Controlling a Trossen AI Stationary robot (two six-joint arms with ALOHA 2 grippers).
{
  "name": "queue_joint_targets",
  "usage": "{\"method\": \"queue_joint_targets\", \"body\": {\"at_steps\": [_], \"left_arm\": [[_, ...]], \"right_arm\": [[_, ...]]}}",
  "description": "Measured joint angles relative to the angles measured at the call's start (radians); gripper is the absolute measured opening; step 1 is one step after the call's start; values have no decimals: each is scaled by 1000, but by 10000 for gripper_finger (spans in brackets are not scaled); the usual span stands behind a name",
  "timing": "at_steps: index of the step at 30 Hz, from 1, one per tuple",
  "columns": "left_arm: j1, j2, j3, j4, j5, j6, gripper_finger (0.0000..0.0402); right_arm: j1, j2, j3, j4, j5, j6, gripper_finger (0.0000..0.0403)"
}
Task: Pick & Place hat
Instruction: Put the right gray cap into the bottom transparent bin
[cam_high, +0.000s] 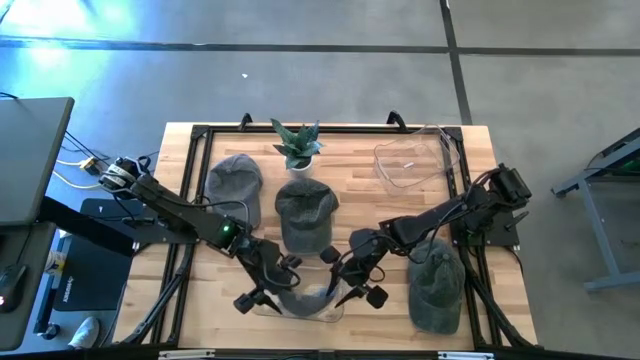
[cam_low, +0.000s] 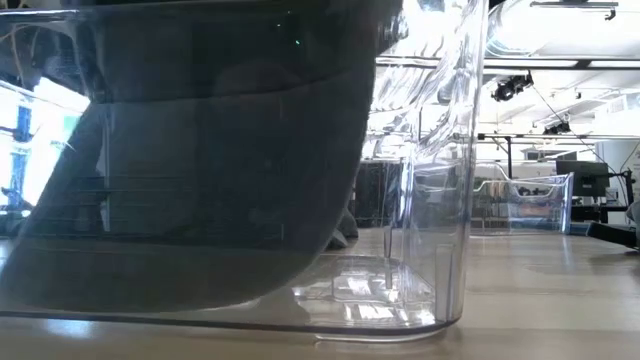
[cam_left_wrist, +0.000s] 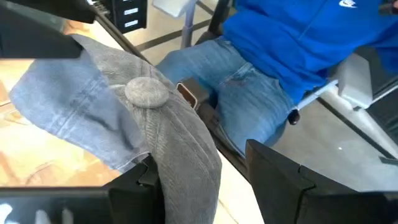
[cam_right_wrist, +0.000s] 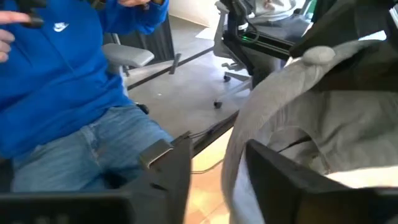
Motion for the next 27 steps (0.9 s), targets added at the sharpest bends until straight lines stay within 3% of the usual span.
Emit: {"method": "queue_joint_targets", "body": {"at_steps": [5, 8, 13, 21, 27], "left_arm": [[0, 0, 0, -31, -51, 16, 172], [0, 0, 0, -96, -76, 7, 172], [1, 0, 0, -177, -200, -41, 172], [0, -23, 0, -236, -201, -87, 172], [1, -33, 1, -300, -226, -132, 172]], "right_arm": [[-1, 1, 0, 5, 32, -6, 215], [-1, 1, 0, 2, 51, -1, 216], [-5, 2, 0, -5, 93, 0, 211], [-31, 2, 0, -58, 150, 3, 211], [-70, -19, -1, -99, 124, 4, 215]]}}
